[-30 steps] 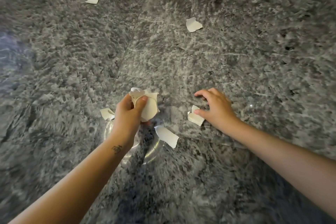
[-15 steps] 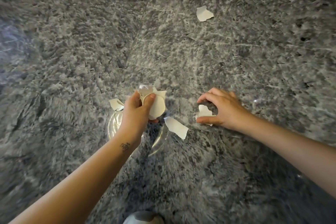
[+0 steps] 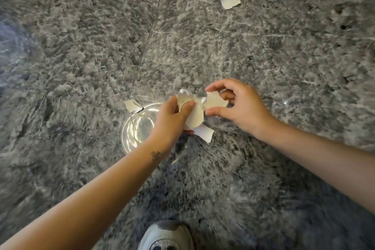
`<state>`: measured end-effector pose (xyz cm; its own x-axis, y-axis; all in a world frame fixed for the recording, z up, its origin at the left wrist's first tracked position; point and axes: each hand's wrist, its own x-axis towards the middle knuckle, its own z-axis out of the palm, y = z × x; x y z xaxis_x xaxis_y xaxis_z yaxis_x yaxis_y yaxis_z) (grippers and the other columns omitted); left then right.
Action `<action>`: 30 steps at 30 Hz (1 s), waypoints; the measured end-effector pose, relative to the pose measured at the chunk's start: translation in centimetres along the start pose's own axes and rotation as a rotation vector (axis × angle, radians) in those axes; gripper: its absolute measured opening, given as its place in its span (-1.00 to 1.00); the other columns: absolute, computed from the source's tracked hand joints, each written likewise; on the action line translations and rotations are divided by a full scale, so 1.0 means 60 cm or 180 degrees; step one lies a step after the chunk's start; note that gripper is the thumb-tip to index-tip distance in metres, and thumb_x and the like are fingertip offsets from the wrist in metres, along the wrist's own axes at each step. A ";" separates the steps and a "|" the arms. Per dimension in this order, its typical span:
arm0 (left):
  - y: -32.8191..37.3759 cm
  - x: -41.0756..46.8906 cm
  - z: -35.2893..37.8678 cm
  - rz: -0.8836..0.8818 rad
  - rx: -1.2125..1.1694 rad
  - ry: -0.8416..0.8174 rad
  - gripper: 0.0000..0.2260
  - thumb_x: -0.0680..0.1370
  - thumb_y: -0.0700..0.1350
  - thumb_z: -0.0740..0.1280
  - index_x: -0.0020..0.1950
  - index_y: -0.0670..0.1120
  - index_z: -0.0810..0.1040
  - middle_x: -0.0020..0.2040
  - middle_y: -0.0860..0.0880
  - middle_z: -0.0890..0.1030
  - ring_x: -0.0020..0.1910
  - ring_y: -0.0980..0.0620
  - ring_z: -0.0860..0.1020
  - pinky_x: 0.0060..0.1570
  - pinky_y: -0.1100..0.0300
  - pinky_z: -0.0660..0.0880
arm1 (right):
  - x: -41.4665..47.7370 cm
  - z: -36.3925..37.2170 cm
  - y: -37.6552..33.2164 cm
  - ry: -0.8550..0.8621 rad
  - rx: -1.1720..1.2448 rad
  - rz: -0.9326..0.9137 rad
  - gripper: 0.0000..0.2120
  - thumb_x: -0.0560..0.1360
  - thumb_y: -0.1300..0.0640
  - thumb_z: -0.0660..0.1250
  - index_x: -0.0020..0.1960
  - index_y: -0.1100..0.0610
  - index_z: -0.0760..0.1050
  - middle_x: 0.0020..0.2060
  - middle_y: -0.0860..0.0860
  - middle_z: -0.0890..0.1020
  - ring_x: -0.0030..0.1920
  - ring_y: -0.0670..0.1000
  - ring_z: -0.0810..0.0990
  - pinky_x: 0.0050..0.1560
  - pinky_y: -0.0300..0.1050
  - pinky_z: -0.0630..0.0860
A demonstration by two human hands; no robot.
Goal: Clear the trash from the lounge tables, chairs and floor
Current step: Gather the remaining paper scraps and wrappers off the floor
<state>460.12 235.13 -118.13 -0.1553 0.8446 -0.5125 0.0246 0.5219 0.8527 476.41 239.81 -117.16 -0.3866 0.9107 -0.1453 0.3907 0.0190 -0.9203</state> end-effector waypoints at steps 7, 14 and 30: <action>0.007 -0.032 0.016 -0.0033 -0.0523 -0.0509 -0.67 0.65 0.04 0.04 0.06 -0.04 0.56 -0.19 -0.08 0.68 -0.22 -0.01 0.65 -0.44 0.22 0.51 | -0.008 0.023 -0.020 0.0078 -0.0269 -0.0096 -0.62 0.27 0.14 0.54 0.05 0.09 0.55 -0.10 -0.12 0.50 -0.13 -0.12 0.51 -0.07 -0.41 0.45; -0.002 -0.038 0.018 -0.0214 -0.0487 -0.0358 -0.75 0.57 -0.03 0.28 0.16 -0.15 0.48 -0.22 -0.04 0.64 -0.28 0.01 0.62 -0.44 0.20 0.52 | -0.014 0.039 -0.019 -0.0048 -0.0578 -0.0208 -0.70 0.35 0.13 0.49 0.06 0.13 0.57 -0.08 -0.10 0.56 -0.01 -0.03 0.51 0.01 -0.26 0.41; -0.051 -0.017 -0.059 -0.0134 -0.0130 0.0814 -0.90 0.56 -0.04 0.31 0.03 -0.02 0.51 -0.11 0.04 0.64 -0.18 0.08 0.62 -0.33 0.22 0.50 | -0.033 0.087 0.058 -0.0366 -0.1917 -0.0141 -0.67 0.35 0.14 0.48 0.06 0.04 0.46 -0.17 -0.20 0.38 -0.13 -0.15 0.38 -0.03 -0.19 0.18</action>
<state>456.73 232.25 -119.83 -0.4001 0.7617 -0.5096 -0.0263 0.5463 0.8372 474.17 235.91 -121.97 -0.4879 0.8540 -0.1808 0.7626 0.3162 -0.5644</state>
